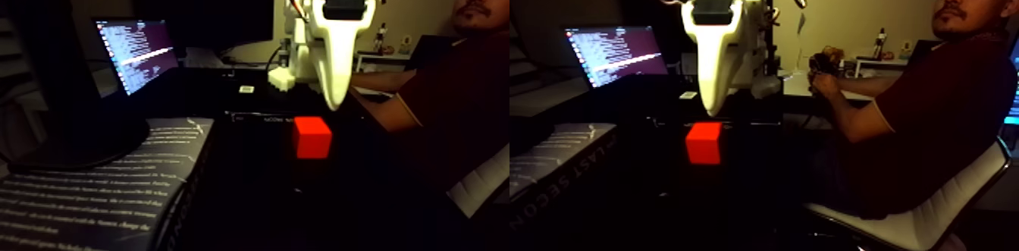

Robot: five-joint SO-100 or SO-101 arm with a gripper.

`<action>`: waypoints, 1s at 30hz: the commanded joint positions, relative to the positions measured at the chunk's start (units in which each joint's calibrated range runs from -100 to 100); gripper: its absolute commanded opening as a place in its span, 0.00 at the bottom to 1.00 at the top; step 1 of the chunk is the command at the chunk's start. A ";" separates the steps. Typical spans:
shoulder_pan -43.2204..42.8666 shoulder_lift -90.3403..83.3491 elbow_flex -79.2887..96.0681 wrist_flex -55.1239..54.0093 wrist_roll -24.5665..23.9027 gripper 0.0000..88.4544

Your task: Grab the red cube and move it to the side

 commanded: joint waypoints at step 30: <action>3.44 61.85 -57.87 19.61 34.02 0.01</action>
